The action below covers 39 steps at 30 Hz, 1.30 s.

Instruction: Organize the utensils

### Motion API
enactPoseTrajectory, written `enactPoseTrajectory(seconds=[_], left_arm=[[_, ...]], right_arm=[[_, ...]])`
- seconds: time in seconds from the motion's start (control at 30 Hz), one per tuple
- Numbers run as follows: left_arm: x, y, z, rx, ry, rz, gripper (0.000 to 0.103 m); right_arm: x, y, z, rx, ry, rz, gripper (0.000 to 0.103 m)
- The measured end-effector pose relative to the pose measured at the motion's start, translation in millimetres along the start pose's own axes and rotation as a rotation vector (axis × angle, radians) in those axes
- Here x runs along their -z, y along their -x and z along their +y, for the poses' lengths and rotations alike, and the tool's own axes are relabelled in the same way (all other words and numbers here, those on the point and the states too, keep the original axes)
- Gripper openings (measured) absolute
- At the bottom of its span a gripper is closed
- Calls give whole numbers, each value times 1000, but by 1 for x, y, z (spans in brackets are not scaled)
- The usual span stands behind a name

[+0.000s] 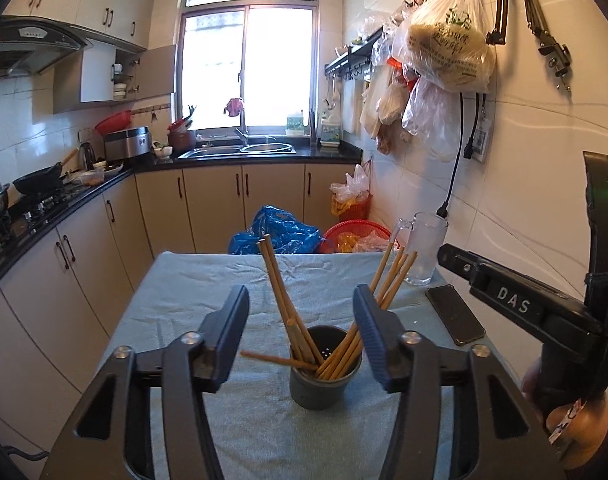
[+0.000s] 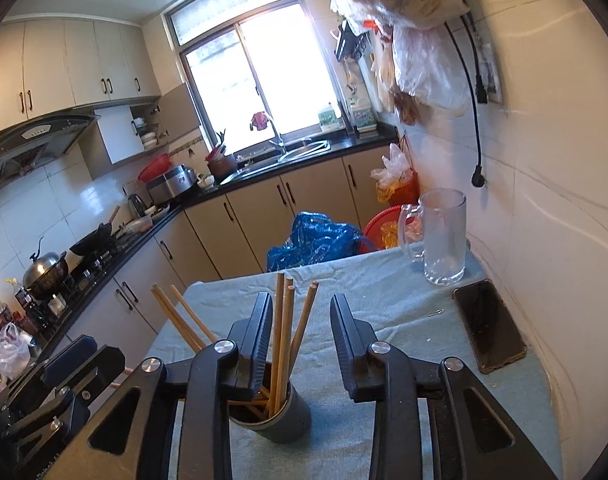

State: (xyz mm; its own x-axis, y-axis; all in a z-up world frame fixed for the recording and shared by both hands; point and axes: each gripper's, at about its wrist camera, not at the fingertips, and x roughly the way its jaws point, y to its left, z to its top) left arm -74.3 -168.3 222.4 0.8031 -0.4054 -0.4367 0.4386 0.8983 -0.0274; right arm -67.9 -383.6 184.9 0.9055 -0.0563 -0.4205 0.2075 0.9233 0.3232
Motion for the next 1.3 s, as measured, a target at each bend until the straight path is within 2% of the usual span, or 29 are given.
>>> enactPoseTrajectory(seconds=[0.2, 0.4, 0.57, 0.67, 0.8, 0.93, 1.03, 1.13, 1.3], left_arm=[[15, 39, 10, -34, 23, -5, 70], [42, 74, 18, -84, 25, 6, 88], [63, 101, 27, -159, 32, -25, 96], [73, 116, 29, -228, 24, -70, 103], [79, 132, 29, -299, 12, -108, 103], [86, 147, 29, -320, 14, -139, 103], [94, 155, 31, -306, 31, -163, 103], [97, 153, 35, -284, 45, -137, 103], [104, 144, 37, -288, 49, -89, 103]], right_arm=[[10, 43, 4, 26, 21, -21, 45], [35, 78, 10, 65, 60, 6, 53], [61, 94, 14, 65, 59, 28, 54], [76, 101, 16, 67, 57, 36, 56], [97, 106, 18, 88, 60, 48, 57], [112, 109, 23, 94, 61, 63, 58], [123, 113, 27, 117, 85, 66, 59], [134, 116, 30, 139, 104, 67, 62], [144, 113, 30, 157, 103, 91, 64]])
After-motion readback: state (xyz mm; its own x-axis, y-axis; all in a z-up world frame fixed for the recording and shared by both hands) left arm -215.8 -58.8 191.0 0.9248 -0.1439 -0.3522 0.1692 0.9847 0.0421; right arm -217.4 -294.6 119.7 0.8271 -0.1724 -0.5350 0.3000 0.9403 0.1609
